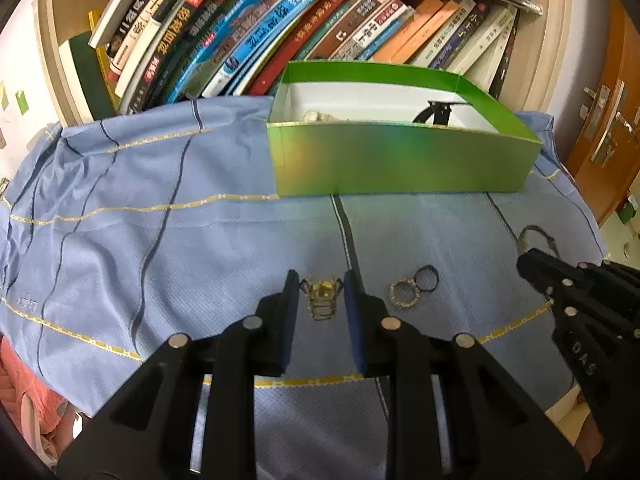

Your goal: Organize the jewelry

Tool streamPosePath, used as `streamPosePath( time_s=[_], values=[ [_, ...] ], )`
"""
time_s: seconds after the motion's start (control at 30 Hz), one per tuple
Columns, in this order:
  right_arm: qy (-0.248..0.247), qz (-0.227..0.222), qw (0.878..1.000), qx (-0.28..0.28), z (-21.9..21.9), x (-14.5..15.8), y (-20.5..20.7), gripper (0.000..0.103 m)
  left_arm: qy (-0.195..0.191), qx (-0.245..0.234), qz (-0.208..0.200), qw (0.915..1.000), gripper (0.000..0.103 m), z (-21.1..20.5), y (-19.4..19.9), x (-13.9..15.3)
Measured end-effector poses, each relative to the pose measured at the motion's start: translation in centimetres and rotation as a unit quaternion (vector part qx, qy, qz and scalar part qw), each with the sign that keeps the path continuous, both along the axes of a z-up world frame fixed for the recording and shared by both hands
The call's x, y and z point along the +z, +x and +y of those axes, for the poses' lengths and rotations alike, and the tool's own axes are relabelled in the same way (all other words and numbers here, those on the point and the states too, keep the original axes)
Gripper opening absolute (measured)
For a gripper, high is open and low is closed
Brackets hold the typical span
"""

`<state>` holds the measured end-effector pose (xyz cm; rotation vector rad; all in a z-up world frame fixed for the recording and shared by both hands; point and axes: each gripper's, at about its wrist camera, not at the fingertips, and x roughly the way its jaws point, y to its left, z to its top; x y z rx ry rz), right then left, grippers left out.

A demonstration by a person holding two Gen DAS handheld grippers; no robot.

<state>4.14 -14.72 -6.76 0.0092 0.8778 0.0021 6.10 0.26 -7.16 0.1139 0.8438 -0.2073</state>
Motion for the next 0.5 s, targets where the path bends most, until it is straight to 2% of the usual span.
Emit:
streamPosePath(
  time_s=[0.1, 0.13, 0.3, 0.4, 0.43, 0.5],
  values=[
    [-0.005, -0.02, 1.0, -0.004, -0.2, 1.4, 0.1, 0.004, -0.004, -0.002, -0.008, 1.0, 0.023, 0.1, 0.2, 0.6],
    [-0.009, -0.034, 0.999, -0.006, -0.4, 2.4, 0.3, 0.004, -0.006, -0.003, -0.011, 0.9999, 0.014, 0.1, 0.3, 0.9],
    [-0.02, -0.108, 0.994, -0.027, -1.5, 7.9, 1.6, 0.004, -0.016, -0.004, -0.059, 0.9981, 0.013, -0.2, 2.7, 4.9],
    [-0.016, -0.12, 0.992, -0.028, -2.0, 8.6, 1.3, 0.004, -0.035, -0.015, -0.071, 0.9968, 0.013, 0.5, 3.4, 7.0],
    [-0.013, -0.115, 0.993, -0.025, -2.1, 8.3, 1.3, 0.004, -0.038, -0.013, -0.075, 0.9964, 0.015, 0.8, 3.4, 7.1],
    [-0.007, -0.089, 0.996, -0.017, -2.0, 6.4, 1.1, 0.004, -0.029, -0.003, -0.07, 0.9971, 0.042, 1.7, 3.3, 6.7]
  ],
)
